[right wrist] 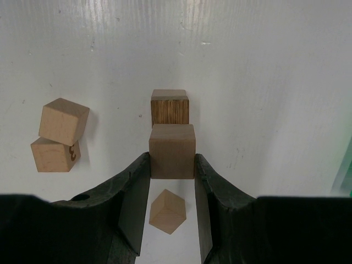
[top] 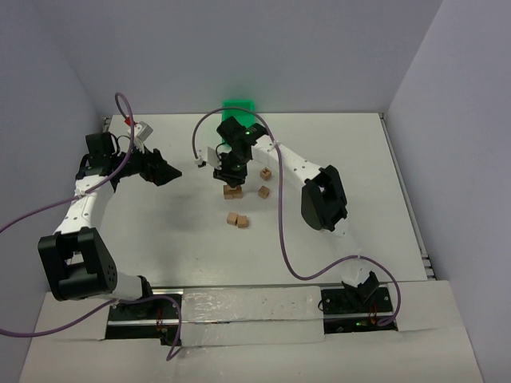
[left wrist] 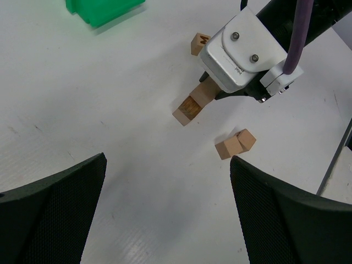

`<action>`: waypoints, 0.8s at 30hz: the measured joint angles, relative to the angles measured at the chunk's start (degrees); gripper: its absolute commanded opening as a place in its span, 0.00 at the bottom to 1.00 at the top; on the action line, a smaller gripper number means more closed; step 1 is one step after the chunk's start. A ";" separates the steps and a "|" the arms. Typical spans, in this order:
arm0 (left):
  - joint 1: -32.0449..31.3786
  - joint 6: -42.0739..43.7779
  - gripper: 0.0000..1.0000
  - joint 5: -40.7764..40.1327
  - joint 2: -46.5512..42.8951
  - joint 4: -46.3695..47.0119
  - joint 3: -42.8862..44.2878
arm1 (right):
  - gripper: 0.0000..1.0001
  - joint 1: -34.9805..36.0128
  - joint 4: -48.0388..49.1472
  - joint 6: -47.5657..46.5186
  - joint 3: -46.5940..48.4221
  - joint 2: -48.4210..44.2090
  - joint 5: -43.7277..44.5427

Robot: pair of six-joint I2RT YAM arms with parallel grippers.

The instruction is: Build the wood block tower

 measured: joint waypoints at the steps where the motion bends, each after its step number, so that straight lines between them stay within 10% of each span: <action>1: 0.00 0.04 0.99 0.02 0.00 0.00 0.00 | 0.20 0.00 0.14 0.00 -0.05 0.00 0.00; 15: 0.00 0.06 0.99 0.06 0.07 0.02 0.00 | 0.23 0.00 0.53 -0.15 -0.31 1.07 0.34; 24: 0.00 0.06 0.99 0.13 0.17 0.00 0.00 | 0.49 0.00 0.53 -0.15 -0.33 1.07 0.33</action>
